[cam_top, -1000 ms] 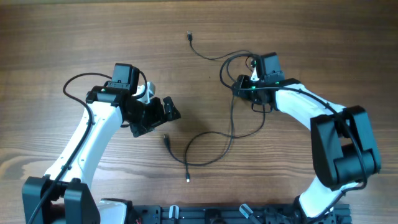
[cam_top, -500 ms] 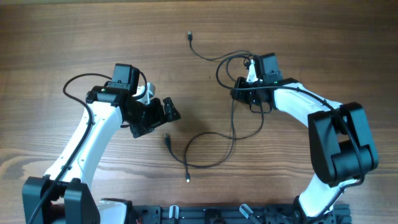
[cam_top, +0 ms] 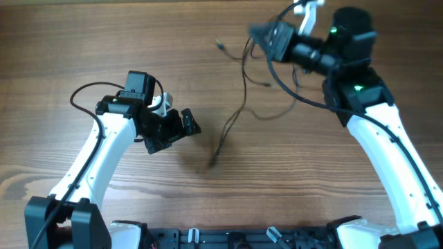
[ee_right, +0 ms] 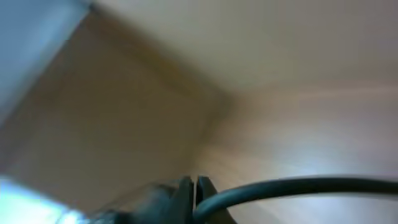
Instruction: Untangle cables
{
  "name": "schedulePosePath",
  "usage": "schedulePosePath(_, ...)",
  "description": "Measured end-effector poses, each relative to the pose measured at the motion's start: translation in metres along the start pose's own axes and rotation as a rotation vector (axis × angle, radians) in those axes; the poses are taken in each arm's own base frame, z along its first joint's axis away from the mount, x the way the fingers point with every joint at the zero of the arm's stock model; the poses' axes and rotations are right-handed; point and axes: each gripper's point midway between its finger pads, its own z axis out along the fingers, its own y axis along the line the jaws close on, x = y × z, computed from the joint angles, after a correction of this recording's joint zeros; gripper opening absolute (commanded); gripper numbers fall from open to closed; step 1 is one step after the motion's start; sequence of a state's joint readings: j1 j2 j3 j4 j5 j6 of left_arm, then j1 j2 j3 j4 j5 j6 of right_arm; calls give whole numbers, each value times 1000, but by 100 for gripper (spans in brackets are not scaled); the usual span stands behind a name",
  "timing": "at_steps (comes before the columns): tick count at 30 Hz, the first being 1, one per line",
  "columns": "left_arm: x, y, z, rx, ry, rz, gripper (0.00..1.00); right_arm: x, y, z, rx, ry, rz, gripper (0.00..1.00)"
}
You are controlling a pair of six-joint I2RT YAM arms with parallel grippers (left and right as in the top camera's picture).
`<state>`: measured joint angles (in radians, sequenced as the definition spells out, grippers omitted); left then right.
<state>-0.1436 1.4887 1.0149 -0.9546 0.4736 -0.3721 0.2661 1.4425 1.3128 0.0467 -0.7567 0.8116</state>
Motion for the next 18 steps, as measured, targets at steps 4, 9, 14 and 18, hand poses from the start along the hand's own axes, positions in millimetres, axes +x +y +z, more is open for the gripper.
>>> schedulePosePath(4, 0, 0, 0, 0, 0, 0, 100, -26, 103, -22, -386, -51, -146, 4)
schedulePosePath(9, 2, -10, 0, 55, 17, 25, 100, -17, 129, -36, -473, 32, -58, 4)
schedulePosePath(14, 23, -60, -4, 316, 76, 354, 98, -12, 124, -34, -460, 73, 15, 4)
schedulePosePath(18, 40, -94, -3, 451, 67, 664, 98, -11, 125, -34, -461, 87, 27, 4)
